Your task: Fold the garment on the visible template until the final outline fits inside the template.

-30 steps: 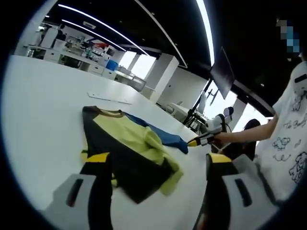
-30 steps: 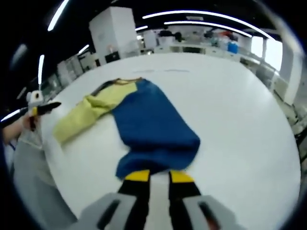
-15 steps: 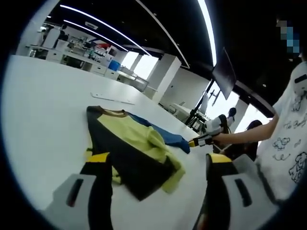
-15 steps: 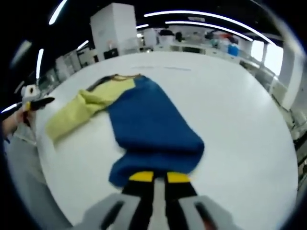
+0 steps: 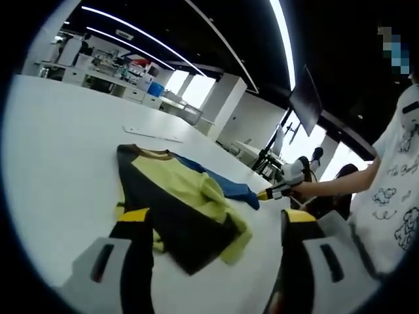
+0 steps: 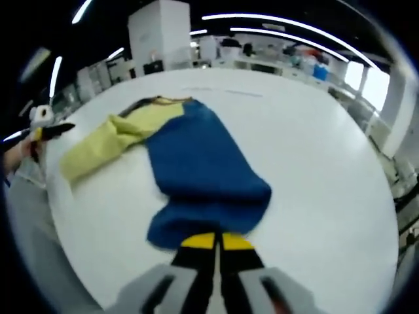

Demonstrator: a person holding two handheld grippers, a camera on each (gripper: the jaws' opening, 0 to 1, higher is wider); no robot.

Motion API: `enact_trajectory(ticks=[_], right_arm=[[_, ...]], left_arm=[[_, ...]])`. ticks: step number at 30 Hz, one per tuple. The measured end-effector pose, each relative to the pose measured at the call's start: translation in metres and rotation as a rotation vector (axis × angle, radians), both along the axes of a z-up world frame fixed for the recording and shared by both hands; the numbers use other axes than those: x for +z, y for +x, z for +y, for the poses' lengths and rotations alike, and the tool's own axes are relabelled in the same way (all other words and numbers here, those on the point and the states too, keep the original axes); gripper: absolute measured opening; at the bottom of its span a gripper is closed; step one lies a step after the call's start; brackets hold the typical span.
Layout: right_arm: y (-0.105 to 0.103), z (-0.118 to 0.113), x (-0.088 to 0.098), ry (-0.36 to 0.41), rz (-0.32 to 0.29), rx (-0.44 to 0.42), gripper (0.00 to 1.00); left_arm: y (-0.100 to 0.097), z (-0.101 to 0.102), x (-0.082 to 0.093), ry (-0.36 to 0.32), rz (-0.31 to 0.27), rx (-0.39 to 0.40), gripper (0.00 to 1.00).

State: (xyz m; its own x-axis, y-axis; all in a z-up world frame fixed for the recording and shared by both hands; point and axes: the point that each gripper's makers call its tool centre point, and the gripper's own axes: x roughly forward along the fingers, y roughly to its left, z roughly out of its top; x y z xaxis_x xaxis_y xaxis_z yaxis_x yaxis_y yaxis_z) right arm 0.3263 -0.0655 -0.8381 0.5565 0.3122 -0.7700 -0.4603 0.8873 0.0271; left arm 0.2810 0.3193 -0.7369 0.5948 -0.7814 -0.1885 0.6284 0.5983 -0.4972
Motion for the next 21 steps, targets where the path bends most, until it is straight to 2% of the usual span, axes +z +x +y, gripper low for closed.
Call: enact_trajectory(ticks=[2, 3, 7, 8, 11, 12, 14, 21], right_arm=[[0.001, -0.01, 0.003, -0.003, -0.004, -0.017, 0.0], [0.002, -0.022, 0.005, -0.008, -0.003, -0.04, 0.0], [0.0, -0.034, 0.013, -0.024, -0.014, -0.073, 0.0], [0.007, -0.049, 0.012, -0.029, -0.018, -0.086, 0.0], [0.013, -0.071, 0.019, -0.036, -0.029, -0.121, 0.0], [0.015, -0.077, 0.02, -0.042, -0.034, -0.129, 0.0], [0.014, -0.075, 0.025, -0.057, -0.04, -0.142, 0.0], [0.037, -0.118, 0.029, -0.106, -0.045, -0.176, 0.0]], left_arm=[[0.0, 0.0, 0.0, 0.0, 0.001, 0.0, 0.77], [0.0, 0.0, 0.0, 0.001, 0.001, 0.0, 0.77], [0.0, 0.0, -0.002, 0.003, 0.004, -0.001, 0.77], [0.0, -0.001, -0.002, 0.005, 0.004, -0.002, 0.77], [0.0, -0.001, -0.003, 0.008, 0.008, -0.002, 0.77], [0.0, -0.001, -0.003, 0.01, 0.008, -0.002, 0.77], [0.001, 0.0, -0.003, 0.009, 0.01, 0.002, 0.77], [0.001, 0.002, -0.004, 0.023, 0.022, 0.01, 0.77]])
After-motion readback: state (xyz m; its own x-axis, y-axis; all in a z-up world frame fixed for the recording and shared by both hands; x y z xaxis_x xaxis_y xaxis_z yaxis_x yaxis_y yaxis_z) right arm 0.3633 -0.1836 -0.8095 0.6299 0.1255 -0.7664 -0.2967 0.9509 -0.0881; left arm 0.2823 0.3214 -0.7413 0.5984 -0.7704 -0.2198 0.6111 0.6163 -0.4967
